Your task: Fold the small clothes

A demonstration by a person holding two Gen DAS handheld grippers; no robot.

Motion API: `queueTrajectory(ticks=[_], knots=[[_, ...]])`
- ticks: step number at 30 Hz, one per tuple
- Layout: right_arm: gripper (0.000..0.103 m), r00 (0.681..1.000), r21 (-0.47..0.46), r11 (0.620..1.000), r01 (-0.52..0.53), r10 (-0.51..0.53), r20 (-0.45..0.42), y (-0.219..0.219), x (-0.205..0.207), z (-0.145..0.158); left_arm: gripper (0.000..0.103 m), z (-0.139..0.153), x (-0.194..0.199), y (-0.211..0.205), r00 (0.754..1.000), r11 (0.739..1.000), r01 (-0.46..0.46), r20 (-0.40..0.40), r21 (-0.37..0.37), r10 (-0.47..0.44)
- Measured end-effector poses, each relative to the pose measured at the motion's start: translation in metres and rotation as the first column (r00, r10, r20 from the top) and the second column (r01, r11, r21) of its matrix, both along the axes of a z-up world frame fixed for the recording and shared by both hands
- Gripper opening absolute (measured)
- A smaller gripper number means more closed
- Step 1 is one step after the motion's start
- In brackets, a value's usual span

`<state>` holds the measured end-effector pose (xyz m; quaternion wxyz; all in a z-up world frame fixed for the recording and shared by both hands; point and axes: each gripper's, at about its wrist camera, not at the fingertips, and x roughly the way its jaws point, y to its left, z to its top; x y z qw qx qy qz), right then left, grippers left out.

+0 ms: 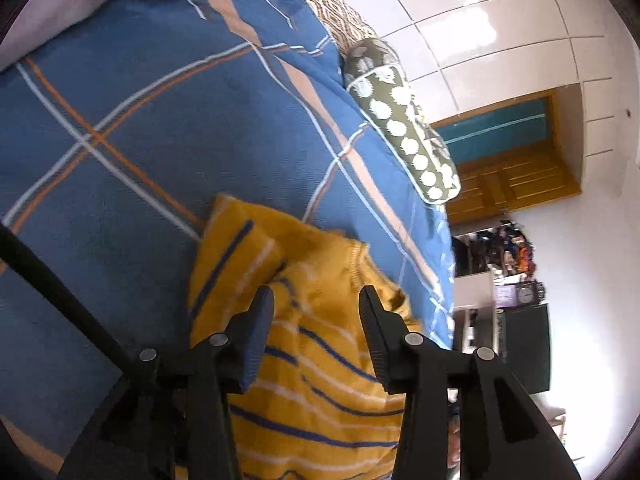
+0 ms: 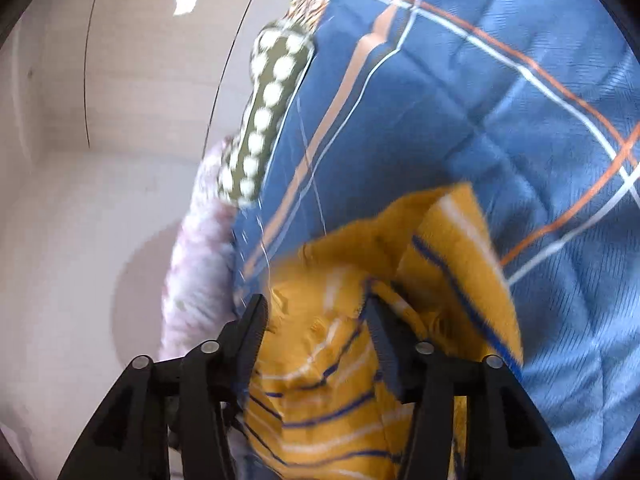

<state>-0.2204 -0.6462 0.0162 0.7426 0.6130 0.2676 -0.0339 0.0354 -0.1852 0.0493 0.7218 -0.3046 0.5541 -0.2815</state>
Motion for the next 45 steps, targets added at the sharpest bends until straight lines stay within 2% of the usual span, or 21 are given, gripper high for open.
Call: queueTrajectory(ticks=[3,6,7,9,12,14,15,16,17,20,22,25,26,27,29,30,31,33,38,42,45], knots=[[0.061,1.0,-0.039,0.999,0.01,-0.01,-0.005,-0.005,-0.012,0.016,0.042,0.013,-0.015,0.006,0.999,0.999,0.022,0.042,0.036,-0.023],[0.061,0.996,-0.204,0.977,-0.064,0.05,-0.072,0.005,-0.027,0.039,0.043,0.032,-0.041,0.015,0.992,0.989,0.048,0.113,0.137,-0.064],[0.061,0.989,-0.291,0.949,-0.119,0.087,-0.121,0.017,-0.038,0.047,0.046,0.036,-0.05,0.017,0.988,0.984,0.054,0.131,0.17,-0.077],[0.062,0.975,-0.4,0.896,-0.191,0.126,-0.184,0.037,-0.057,0.055,0.056,0.044,-0.075,0.024,0.982,0.971,0.06,0.163,0.232,-0.099],[0.064,0.954,-0.492,0.831,-0.261,0.143,-0.263,0.067,-0.087,0.05,0.057,0.049,-0.115,0.038,0.972,0.959,0.068,0.198,0.274,-0.126],[0.064,0.943,-0.506,0.81,-0.295,0.162,-0.291,0.08,-0.103,0.036,0.057,0.047,-0.138,0.048,0.972,0.953,0.056,0.202,0.298,-0.12],[0.059,0.938,-0.5,0.808,-0.311,0.177,-0.296,0.085,-0.106,0.031,0.057,0.045,-0.145,0.05,0.973,0.952,0.055,0.198,0.302,-0.119],[0.044,0.931,-0.485,0.807,-0.338,0.21,-0.3,0.091,-0.107,0.024,0.057,0.043,-0.152,0.052,0.975,0.951,0.059,0.188,0.303,-0.12],[0.006,0.922,-0.474,0.803,-0.361,0.234,-0.307,0.095,-0.107,0.019,0.057,0.041,-0.16,0.054,0.977,0.951,0.066,0.173,0.301,-0.122],[0.006,0.935,-0.478,0.818,-0.319,0.188,-0.302,0.086,-0.127,0.022,0.057,0.046,-0.186,0.068,0.975,0.947,0.057,0.186,0.315,-0.121],[0.006,0.943,-0.469,0.842,-0.266,0.125,-0.31,0.068,-0.15,0.024,0.058,0.051,-0.202,0.076,0.966,0.933,0.042,0.222,0.357,-0.129],[0.005,0.927,-0.44,0.861,-0.254,0.087,-0.364,0.051,-0.168,0.013,0.06,0.052,-0.22,0.086,0.959,0.915,0.017,0.252,0.404,-0.129],[0.006,0.904,-0.476,0.84,-0.259,0.038,-0.425,0.05,-0.172,0.013,0.06,0.05,-0.225,0.089,0.959,0.911,0.013,0.253,0.412,-0.128],[0.008,0.901,-0.501,0.828,-0.253,0.012,-0.434,0.049,-0.176,0.016,0.06,0.048,-0.23,0.092,0.96,0.909,0.011,0.251,0.417,-0.127],[0.008,0.927,-0.512,0.837,-0.193,-0.015,-0.374,0.048,-0.188,0.032,0.06,0.043,-0.24,0.097,0.959,0.901,-0.007,0.258,0.433,-0.117],[0.008,0.939,-0.537,0.827,-0.168,-0.032,-0.342,0.052,-0.192,0.044,0.06,0.041,-0.245,0.099,0.958,0.897,-0.017,0.264,0.441,-0.112],[0.008,0.949,-0.582,0.797,-0.161,-0.037,-0.313,0.059,-0.192,0.059,0.06,0.04,-0.249,0.099,0.956,0.892,-0.026,0.271,0.45,-0.109],[0.008,0.955,-0.645,0.738,-0.199,-0.001,-0.296,0.077,-0.179,0.081,0.061,0.036,-0.26,0.097,0.952,0.886,-0.034,0.284,0.463,-0.112],[0.008,0.938,-0.67,0.669,-0.321,0.129,-0.321,0.117,-0.106,0.089,0.061,0.026,-0.281,0.084,0.943,0.871,0.012,0.283,0.49,-0.173],[0.008,0.916,-0.63,0.685,-0.366,0.144,-0.375,0.118,-0.033,0.063,0.061,0.022,-0.288,0.081,0.934,0.851,0.027,0.29,0.525,-0.208],[0.008,0.878,-0.615,0.694,-0.375,0.052,-0.477,0.092,0.012,0.033,0.061,0.021,-0.287,0.086,0.931,0.832,0.007,0.301,0.554,-0.208]])
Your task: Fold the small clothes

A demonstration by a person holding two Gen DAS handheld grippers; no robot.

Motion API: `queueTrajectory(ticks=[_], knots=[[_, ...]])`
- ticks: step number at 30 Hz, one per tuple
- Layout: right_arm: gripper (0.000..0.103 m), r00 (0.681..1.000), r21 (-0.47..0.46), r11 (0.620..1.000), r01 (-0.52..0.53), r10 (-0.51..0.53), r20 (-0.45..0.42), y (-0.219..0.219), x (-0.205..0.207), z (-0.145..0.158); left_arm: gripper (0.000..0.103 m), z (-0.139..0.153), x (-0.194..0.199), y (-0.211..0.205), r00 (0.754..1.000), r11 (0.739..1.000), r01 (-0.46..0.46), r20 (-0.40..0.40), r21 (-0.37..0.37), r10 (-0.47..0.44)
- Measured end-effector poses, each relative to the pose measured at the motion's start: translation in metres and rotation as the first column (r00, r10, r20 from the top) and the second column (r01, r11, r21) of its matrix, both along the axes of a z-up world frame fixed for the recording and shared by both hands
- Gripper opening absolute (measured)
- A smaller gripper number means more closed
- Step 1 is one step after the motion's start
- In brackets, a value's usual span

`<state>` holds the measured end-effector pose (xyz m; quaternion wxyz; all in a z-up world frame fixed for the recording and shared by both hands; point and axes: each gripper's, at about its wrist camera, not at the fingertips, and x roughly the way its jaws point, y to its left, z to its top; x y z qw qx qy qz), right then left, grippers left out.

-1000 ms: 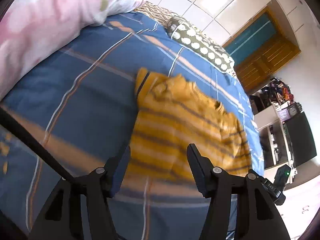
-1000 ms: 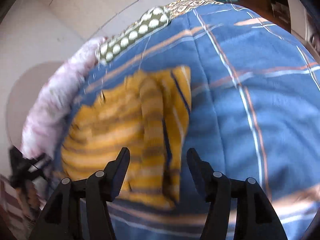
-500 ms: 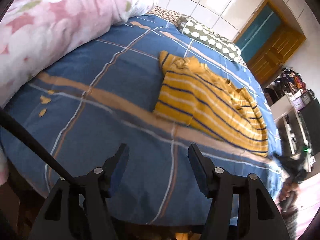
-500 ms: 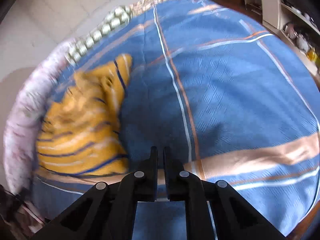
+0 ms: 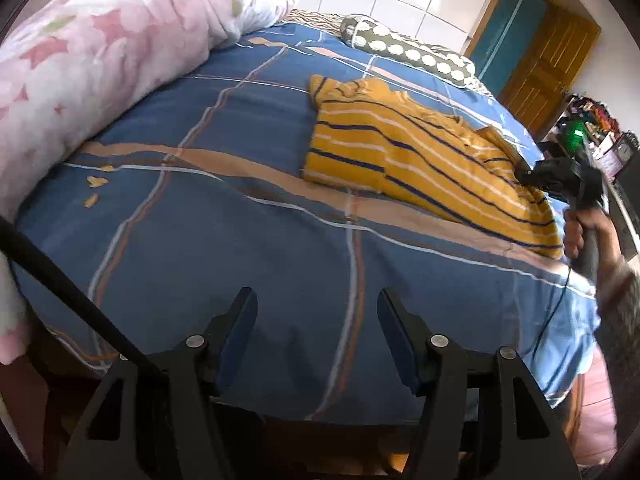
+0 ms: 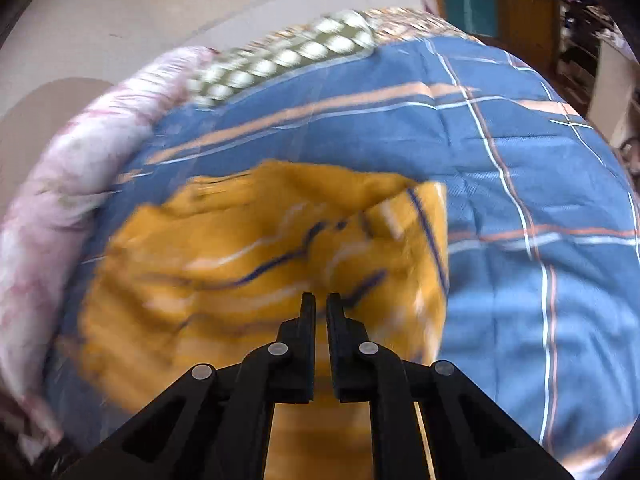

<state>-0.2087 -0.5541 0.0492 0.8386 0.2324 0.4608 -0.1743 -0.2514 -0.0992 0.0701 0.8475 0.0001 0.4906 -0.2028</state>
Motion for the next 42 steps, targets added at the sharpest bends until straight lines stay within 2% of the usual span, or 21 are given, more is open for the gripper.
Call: queueTrajectory(ticks=[3,6,8,11,14,17,18,20,21,23,24,25,27,29,30,31,33,35,39,40,42], knots=[[0.004,0.995,0.008,0.995,0.096,-0.096,-0.003,-0.028,0.009,-0.007,0.061,0.0,0.005,0.013,0.999,0.999,-0.035,0.0,-0.009,0.035],[0.008,0.994,-0.028,0.993,0.113,-0.113,0.015,-0.02,0.012,0.017,0.061,-0.001,0.011,0.028,0.997,0.997,-0.072,-0.007,-0.034,0.072],[0.018,0.995,-0.059,0.995,0.081,-0.077,0.059,0.003,0.009,0.035,0.061,-0.001,0.013,0.036,0.996,0.995,-0.087,-0.005,-0.041,0.087],[0.018,0.988,-0.055,0.991,-0.119,0.123,0.092,0.072,0.015,0.053,0.061,-0.001,0.015,0.047,0.994,0.992,-0.111,-0.001,-0.057,0.112],[0.018,0.936,-0.023,0.94,-0.34,0.341,0.089,0.145,0.024,0.049,0.061,-0.001,0.013,0.056,0.993,0.99,-0.122,0.0,-0.068,0.122],[0.014,0.872,0.01,0.874,-0.486,0.484,0.079,0.213,0.038,0.035,0.061,0.002,0.007,0.066,0.992,0.989,-0.124,0.01,-0.081,0.125],[0.013,0.857,0.013,0.859,-0.511,0.508,0.082,0.23,0.044,0.03,0.061,0.003,0.006,0.07,0.992,0.988,-0.126,0.014,-0.086,0.128],[0.012,0.853,0.047,0.853,-0.52,0.517,0.07,0.257,0.059,0.017,0.061,0.004,0.004,0.079,0.99,0.986,-0.139,0.019,-0.091,0.141],[0.013,0.85,0.101,0.844,-0.527,0.524,0.051,0.271,0.071,0.004,0.061,0.004,0.004,0.083,0.989,0.985,-0.146,0.019,-0.094,0.148],[0.013,0.813,0.224,0.792,-0.568,0.582,0.003,0.293,0.089,-0.021,0.061,0.003,0.003,0.094,0.986,0.98,-0.167,0.013,-0.106,0.169],[0.013,0.805,0.25,0.779,-0.575,0.594,0.0,0.302,0.09,-0.027,0.061,0.003,0.002,0.099,0.984,0.978,-0.174,0.012,-0.112,0.176],[0.013,0.802,0.224,0.778,-0.587,0.596,0.033,0.309,0.086,-0.02,0.061,0.003,0.002,0.104,0.983,0.977,-0.181,0.014,-0.117,0.184],[0.013,0.772,0.233,0.739,-0.633,0.627,0.107,0.315,0.078,-0.006,0.061,0.003,0.001,0.116,0.979,0.972,-0.2,0.018,-0.124,0.203],[0.013,0.764,0.097,0.758,-0.645,0.637,0.097,0.322,0.061,0.013,0.061,0.001,0.002,0.128,0.974,0.966,-0.222,0.015,-0.133,0.226],[0.014,0.753,0.004,0.755,-0.656,0.654,0.068,0.328,0.052,0.019,0.061,0.0,0.002,0.131,0.972,0.963,-0.232,0.011,-0.141,0.236],[0.017,0.732,-0.1,0.73,-0.676,0.681,0.019,0.337,0.043,0.023,0.062,-0.002,0.003,0.135,0.97,0.959,-0.241,0.004,-0.148,0.244],[0.034,0.702,-0.237,0.672,-0.701,0.708,-0.07,0.351,0.028,0.02,0.062,-0.006,0.006,0.139,0.966,0.955,-0.255,-0.008,-0.154,0.257],[0.042,0.67,-0.374,0.581,-0.723,0.721,-0.175,0.366,0.013,0.007,0.062,-0.006,0.006,0.139,0.967,0.955,-0.251,-0.005,-0.158,0.254],[0.042,0.653,-0.537,0.437,-0.721,0.687,-0.318,0.384,0.013,-0.024,0.062,-0.004,0.002,0.137,0.971,0.959,-0.235,0.008,-0.158,0.24],[0.042,0.661,-0.583,0.402,-0.706,0.669,-0.34,0.389,0.019,-0.029,0.062,-0.003,0.001,0.137,0.971,0.959,-0.234,0.009,-0.157,0.239],[0.041,0.682,-0.642,0.36,-0.677,0.635,-0.363,0.401,0.028,-0.034,0.062,-0.003,0.0,0.137,0.971,0.959,-0.236,0.008,-0.154,0.24]])
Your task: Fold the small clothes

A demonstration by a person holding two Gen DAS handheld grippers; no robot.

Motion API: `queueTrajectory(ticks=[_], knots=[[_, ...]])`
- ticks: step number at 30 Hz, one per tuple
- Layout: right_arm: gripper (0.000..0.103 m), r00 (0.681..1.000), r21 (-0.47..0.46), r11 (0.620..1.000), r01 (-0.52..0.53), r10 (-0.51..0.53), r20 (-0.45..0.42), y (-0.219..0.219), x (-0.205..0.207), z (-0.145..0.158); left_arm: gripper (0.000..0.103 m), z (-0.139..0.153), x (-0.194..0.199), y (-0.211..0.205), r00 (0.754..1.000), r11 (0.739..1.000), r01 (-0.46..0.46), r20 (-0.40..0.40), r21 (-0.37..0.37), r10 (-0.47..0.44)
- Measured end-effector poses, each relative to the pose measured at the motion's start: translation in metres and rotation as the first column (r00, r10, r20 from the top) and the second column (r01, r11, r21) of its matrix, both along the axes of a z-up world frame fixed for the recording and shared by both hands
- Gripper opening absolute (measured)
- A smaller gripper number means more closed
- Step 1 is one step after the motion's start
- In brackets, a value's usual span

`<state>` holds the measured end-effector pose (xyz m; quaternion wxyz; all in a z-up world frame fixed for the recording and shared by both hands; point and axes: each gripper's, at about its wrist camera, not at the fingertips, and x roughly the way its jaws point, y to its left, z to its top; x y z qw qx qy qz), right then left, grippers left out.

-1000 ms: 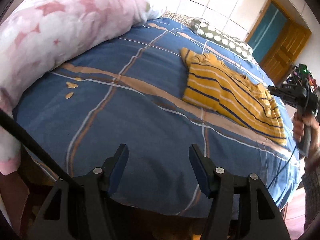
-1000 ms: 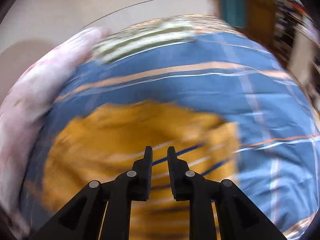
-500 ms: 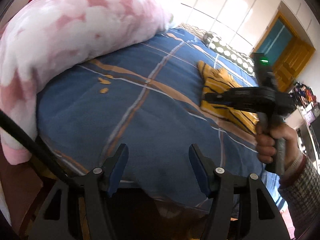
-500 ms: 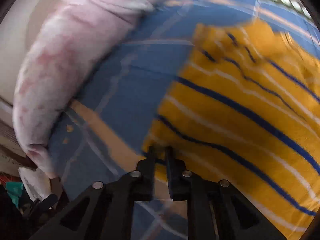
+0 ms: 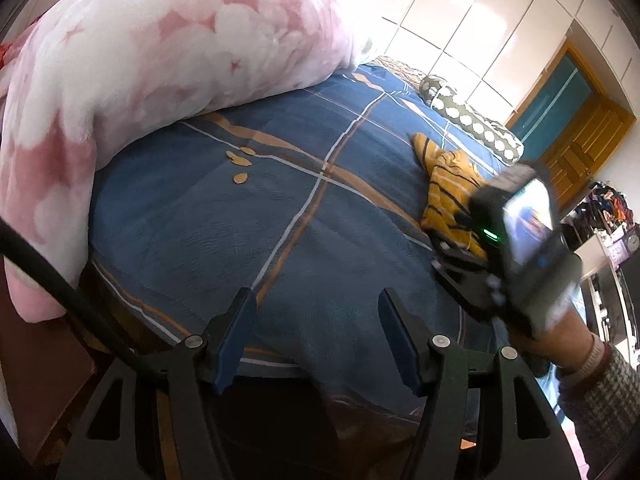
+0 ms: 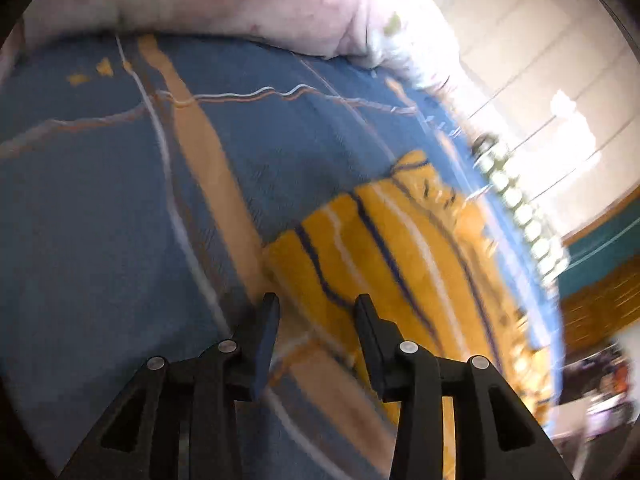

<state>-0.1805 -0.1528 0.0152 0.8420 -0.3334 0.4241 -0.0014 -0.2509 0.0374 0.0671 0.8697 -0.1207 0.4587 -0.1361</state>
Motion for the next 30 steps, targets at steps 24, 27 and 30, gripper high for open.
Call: queueTrajectory(ticks=[24,27,30], knots=[[0.007,0.662,0.803,0.276,0.528,-0.726,-0.186,-0.363,-0.172,0.058,0.066,0.024,-0.02,-0.167,0.954,0.949,0.299,-0.015,0.098,-0.299],[0.007,0.651,0.838,0.18,0.515,-0.718,-0.246,-0.375,-0.196,0.027,0.066,0.023,-0.017,-0.192,0.94,0.936,0.34,-0.04,0.093,-0.338],[0.007,0.668,0.843,0.206,0.497,-0.71,-0.221,-0.371,-0.198,0.029,0.066,0.025,-0.015,-0.215,0.927,0.922,0.375,-0.048,0.1,-0.372]])
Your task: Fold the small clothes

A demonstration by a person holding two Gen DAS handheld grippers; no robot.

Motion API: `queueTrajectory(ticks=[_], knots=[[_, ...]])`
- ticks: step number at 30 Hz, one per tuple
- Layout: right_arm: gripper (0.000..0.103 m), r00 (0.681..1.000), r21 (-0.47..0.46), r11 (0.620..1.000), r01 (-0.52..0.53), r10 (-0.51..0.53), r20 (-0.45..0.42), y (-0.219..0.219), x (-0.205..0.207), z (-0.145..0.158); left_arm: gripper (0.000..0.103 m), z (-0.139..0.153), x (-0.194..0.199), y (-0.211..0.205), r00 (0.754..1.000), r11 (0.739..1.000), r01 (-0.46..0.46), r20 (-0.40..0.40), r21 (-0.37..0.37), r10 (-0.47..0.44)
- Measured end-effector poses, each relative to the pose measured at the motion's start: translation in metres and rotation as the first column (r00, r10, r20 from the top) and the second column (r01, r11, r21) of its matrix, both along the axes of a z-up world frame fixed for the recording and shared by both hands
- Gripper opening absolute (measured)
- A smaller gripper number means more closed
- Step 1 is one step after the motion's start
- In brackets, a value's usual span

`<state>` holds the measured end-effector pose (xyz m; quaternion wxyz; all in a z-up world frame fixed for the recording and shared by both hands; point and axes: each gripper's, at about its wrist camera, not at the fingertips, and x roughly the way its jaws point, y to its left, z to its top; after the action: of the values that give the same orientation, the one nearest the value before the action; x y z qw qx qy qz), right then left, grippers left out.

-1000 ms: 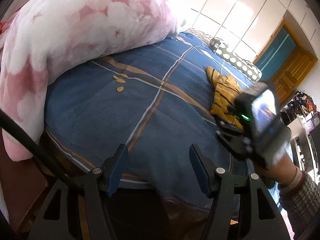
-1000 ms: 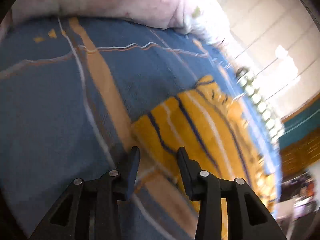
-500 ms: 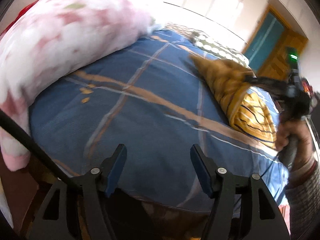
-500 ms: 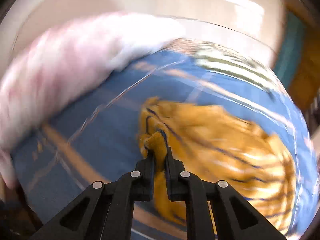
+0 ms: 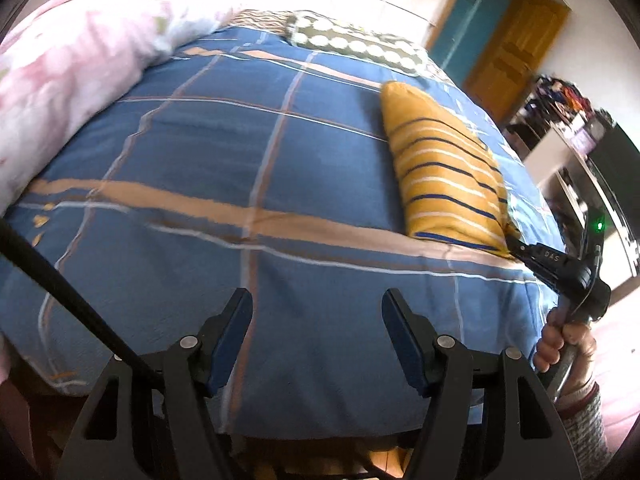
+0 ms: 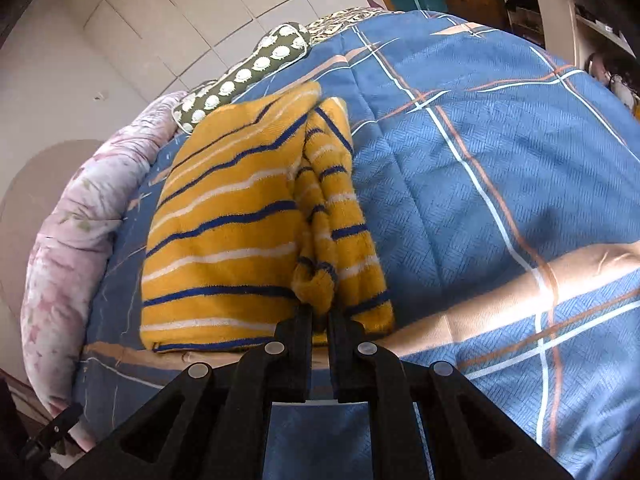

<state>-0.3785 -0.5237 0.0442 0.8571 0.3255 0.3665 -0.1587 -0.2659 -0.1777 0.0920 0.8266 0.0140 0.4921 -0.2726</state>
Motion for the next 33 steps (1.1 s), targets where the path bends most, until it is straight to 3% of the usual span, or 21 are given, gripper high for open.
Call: queueTrajectory(ticks=[4,8,10,11,12,14,17,21,22,23,24,25,26,29,30,33], knots=[[0.009,0.998,-0.058,0.996,-0.067,0.066,-0.006,0.005,0.004,0.006,0.067,-0.001,0.009,-0.027,0.999,0.999,0.041,0.011,0.011,-0.041],[0.016,0.99,-0.08,0.992,-0.098,0.106,0.097,0.001,-0.016,0.032,0.075,-0.003,0.026,-0.054,0.995,0.995,0.102,0.019,-0.019,-0.101],[0.042,0.986,-0.085,0.992,-0.092,0.103,0.134,-0.011,-0.018,0.046,0.079,-0.005,0.042,-0.071,0.99,0.989,0.137,0.019,-0.057,-0.136],[0.064,0.984,-0.083,0.993,-0.086,0.098,0.146,-0.02,-0.014,0.05,0.083,-0.009,0.053,-0.083,0.987,0.984,0.16,0.015,-0.073,-0.159],[0.073,0.984,-0.077,0.993,-0.084,0.095,0.148,-0.028,-0.006,0.051,0.084,-0.014,0.066,-0.097,0.984,0.98,0.178,0.002,-0.085,-0.178],[0.074,0.986,-0.051,0.994,-0.101,0.107,0.127,-0.049,0.021,0.045,0.084,-0.026,0.088,-0.12,0.979,0.974,0.195,-0.043,-0.118,-0.201],[0.075,0.992,0.038,0.993,-0.115,0.113,0.065,-0.076,0.065,0.019,0.084,-0.05,0.12,-0.16,0.949,0.952,0.246,-0.154,-0.183,-0.275],[0.075,0.994,0.141,0.984,-0.107,0.1,0.054,-0.092,0.098,-0.007,0.084,-0.066,0.138,-0.192,0.92,0.932,0.277,-0.213,-0.234,-0.327],[0.074,0.993,0.164,0.981,-0.107,0.097,0.065,-0.093,0.105,-0.011,0.084,-0.069,0.141,-0.197,0.91,0.926,0.27,-0.246,-0.263,-0.335],[0.062,0.993,0.197,0.974,-0.108,0.095,0.071,-0.093,0.11,-0.014,0.078,-0.07,0.143,-0.202,0.905,0.927,0.262,-0.265,-0.267,-0.332],[0.042,0.992,0.23,0.966,-0.118,0.102,0.081,-0.093,0.114,-0.015,0.064,-0.068,0.142,-0.204,0.909,0.928,0.261,-0.257,-0.265,-0.328],[0.041,0.992,0.229,0.966,-0.117,0.102,0.076,-0.092,0.118,-0.012,0.056,-0.06,0.142,-0.206,0.912,0.928,0.275,-0.238,-0.252,-0.334],[0.029,0.99,0.206,0.97,-0.132,0.118,0.081,-0.089,0.121,-0.004,0.05,-0.053,0.14,-0.206,0.914,0.928,0.282,-0.226,-0.243,-0.337],[0.015,0.976,0.179,0.969,-0.173,0.143,0.167,-0.087,0.116,0.025,0.048,-0.017,0.144,-0.201,0.931,0.923,0.278,-0.161,-0.266,-0.327],[0.006,0.969,0.179,0.968,-0.176,0.138,0.202,-0.089,0.111,0.033,0.048,-0.009,0.146,-0.201,0.935,0.922,0.273,-0.151,-0.275,-0.322],[0.004,0.964,0.159,0.977,-0.143,0.101,0.246,-0.098,0.102,0.046,0.048,-0.003,0.144,-0.207,0.937,0.927,0.285,-0.131,-0.244,-0.323]])
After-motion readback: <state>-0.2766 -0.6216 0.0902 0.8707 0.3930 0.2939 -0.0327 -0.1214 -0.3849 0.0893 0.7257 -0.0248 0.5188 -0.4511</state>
